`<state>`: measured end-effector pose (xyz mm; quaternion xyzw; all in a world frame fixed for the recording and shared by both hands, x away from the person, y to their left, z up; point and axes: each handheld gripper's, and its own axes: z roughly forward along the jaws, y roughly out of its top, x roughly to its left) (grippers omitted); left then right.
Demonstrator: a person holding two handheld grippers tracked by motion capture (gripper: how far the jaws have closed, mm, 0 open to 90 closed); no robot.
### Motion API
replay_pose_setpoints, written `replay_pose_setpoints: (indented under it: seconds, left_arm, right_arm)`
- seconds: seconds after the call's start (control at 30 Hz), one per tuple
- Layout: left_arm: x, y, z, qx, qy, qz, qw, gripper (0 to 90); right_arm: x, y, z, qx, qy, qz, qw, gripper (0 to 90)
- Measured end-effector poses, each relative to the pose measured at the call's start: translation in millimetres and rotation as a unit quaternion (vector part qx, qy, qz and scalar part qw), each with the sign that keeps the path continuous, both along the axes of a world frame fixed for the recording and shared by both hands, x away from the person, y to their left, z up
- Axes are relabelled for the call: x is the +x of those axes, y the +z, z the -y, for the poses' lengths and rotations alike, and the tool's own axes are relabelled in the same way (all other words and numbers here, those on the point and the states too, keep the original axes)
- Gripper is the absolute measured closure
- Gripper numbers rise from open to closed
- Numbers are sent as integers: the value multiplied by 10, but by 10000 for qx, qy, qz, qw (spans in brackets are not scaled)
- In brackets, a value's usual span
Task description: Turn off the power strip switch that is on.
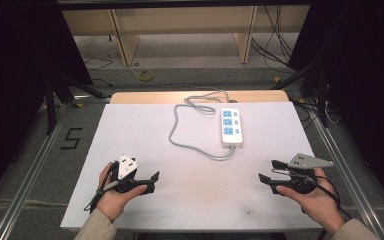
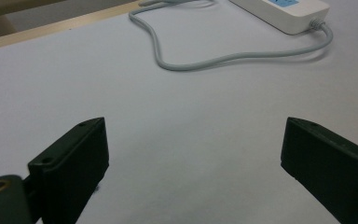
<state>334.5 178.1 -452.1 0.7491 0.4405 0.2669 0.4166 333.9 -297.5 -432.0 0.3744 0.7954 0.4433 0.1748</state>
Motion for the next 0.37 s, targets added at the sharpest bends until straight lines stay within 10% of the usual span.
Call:
replay_pose_setpoints:
  seconds: [0.37]
  left_arm:
    - [-2,-21,68,-14,-125,-133,9998,72]
  right_arm:
    - [-38,-10,-8,12,-12,20,10000,284]
